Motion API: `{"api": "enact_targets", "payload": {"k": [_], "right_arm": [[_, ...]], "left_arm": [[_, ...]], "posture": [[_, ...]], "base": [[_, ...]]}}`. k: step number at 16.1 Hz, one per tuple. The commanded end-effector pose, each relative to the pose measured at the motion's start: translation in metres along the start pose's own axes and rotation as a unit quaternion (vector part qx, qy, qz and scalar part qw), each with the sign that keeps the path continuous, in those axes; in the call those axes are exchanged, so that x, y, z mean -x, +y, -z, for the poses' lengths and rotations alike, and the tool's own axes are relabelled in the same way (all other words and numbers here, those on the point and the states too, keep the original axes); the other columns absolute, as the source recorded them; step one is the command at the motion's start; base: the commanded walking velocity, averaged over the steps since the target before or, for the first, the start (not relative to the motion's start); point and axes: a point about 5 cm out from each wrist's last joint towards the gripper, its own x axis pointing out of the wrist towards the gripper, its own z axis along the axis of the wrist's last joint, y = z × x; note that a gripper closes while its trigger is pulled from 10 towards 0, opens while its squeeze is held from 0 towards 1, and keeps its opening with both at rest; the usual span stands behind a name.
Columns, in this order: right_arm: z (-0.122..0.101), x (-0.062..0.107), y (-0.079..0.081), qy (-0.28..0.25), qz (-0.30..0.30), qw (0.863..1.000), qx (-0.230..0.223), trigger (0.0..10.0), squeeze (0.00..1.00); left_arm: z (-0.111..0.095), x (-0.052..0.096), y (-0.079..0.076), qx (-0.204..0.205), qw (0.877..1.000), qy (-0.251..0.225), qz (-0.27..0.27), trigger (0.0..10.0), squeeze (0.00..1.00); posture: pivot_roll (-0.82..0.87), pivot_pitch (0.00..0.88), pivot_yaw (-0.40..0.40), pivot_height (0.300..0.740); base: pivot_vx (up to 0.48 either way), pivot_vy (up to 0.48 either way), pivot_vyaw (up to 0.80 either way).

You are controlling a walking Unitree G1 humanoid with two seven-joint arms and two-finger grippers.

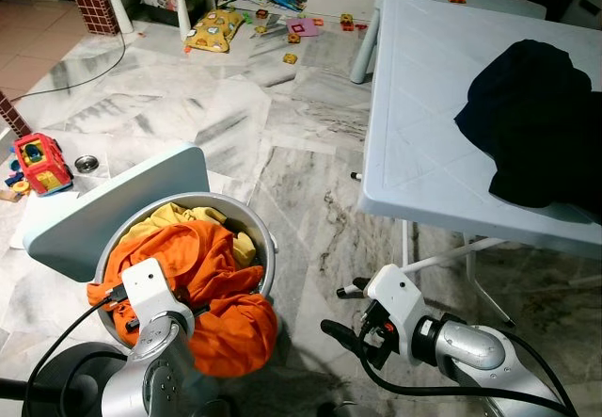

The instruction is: Hang hanger

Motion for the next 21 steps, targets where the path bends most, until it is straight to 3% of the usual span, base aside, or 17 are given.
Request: {"api": "enact_targets", "payload": {"k": [1, 7, 11, 13, 16, 17, 21], "right_arm": [[-0.002, 0.002, 0.002, 0.001, 0.001, 1.0, 0.006, 10.0, 0.0], [-0.003, 0.002, 0.0, -0.005, 0.002, 1.0, 0.007, 10.0, 0.0], [-0.019, 0.002, -0.005, -0.046, 0.011, 0.998, -0.045, 10.0, 0.0], [-0.02, 0.002, -0.005, -0.049, 0.01, 0.998, -0.049, 10.0, 0.0], [-0.023, -0.006, -0.006, -0.063, 0.014, 0.996, -0.061, 10.0, 0.0], [-0.024, -0.011, -0.007, -0.068, 0.014, 0.996, -0.062, 10.0, 0.0], [-0.031, -0.031, -0.006, -0.089, 0.015, 0.993, -0.071, 10.0, 0.0]], "left_arm": [[0.01, 0.002, -0.013, 0.023, 0.999, 0.017, 0.015, 0.0, 0.0], [0.01, 0.002, -0.013, 0.023, 1.0, 0.014, 0.011, 0.0, 0.0], [0.01, 0.001, -0.013, 0.02, 1.0, 0.01, 0.01, 0.0, 0.0], [0.009, 0.002, -0.014, 0.015, 1.0, 0.005, 0.011, 0.0, 0.0], [-0.005, 0.012, -0.013, -0.038, 0.998, -0.035, 0.039, 0.0, 0.0], [-0.015, 0.017, -0.011, -0.074, 0.994, -0.061, 0.052, 0.0, 0.0], [-0.046, 0.024, -0.005, -0.181, 0.969, -0.133, 0.102, 0.0, 0.0]], "posture": [[-0.16, 0.181, -0.052, 0.74], [-0.16, 0.176, -0.054, 0.74], [-0.16, 0.171, -0.054, 0.74], [-0.16, 0.171, -0.054, 0.74], [-0.12, 0.14, -0.04, 0.74], [-0.09, 0.126, -0.03, 0.74], [-0.03, 0.08, -0.001, 0.74]], "base": [[0.0, 0.0, 0.0], [0.0, 0.0, 0.0], [0.0, 0.0, 0.0], [0.0, 0.0, 0.0], [0.0, 0.0, 0.0], [0.0, 0.0, 0.0], [0.0, 0.0, 0.0]]}}
